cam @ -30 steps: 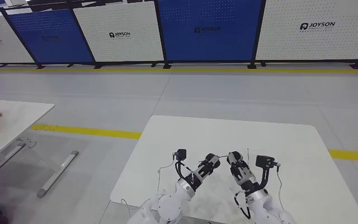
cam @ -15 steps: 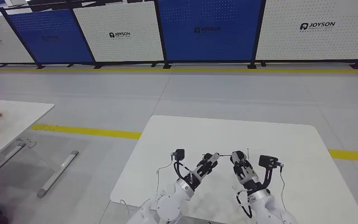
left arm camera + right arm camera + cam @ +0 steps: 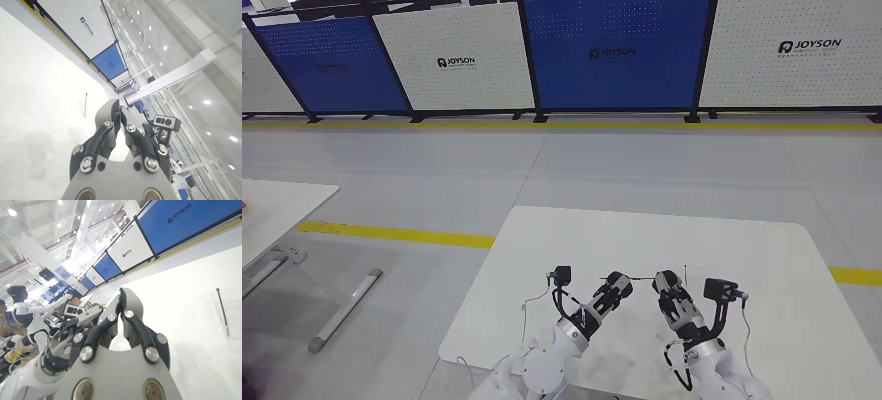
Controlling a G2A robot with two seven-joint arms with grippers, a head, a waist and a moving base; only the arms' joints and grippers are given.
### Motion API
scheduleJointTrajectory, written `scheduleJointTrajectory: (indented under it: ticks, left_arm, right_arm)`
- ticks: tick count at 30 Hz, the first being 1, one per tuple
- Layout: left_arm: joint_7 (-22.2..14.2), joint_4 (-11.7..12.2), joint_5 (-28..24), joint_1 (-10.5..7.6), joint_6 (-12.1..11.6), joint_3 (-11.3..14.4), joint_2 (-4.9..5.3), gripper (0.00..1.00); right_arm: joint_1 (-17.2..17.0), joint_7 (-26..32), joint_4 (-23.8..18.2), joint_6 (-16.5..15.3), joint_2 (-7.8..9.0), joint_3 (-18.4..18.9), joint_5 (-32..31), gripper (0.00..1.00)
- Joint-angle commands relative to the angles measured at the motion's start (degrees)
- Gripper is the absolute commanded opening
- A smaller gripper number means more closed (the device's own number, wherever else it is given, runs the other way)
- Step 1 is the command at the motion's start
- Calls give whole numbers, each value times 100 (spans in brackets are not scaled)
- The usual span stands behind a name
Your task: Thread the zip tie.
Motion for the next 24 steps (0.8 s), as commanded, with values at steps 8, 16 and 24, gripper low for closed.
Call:
scheduleJointTrajectory:
  ticks: [8,16,24]
  left_arm:
    - [84,10,-253,6,68,-30,-22,0]
    - [-50,-54,-992,39,284,-81,-54,0]
    - [-166,-85,-1220,48,349,-118,-54,0]
  right_arm:
    - [18,165,30,-21,8,25,4,100]
    - [-48,265,162,-193,75,283,-299,100]
    - [-74,536,174,-246,115,344,-581,100]
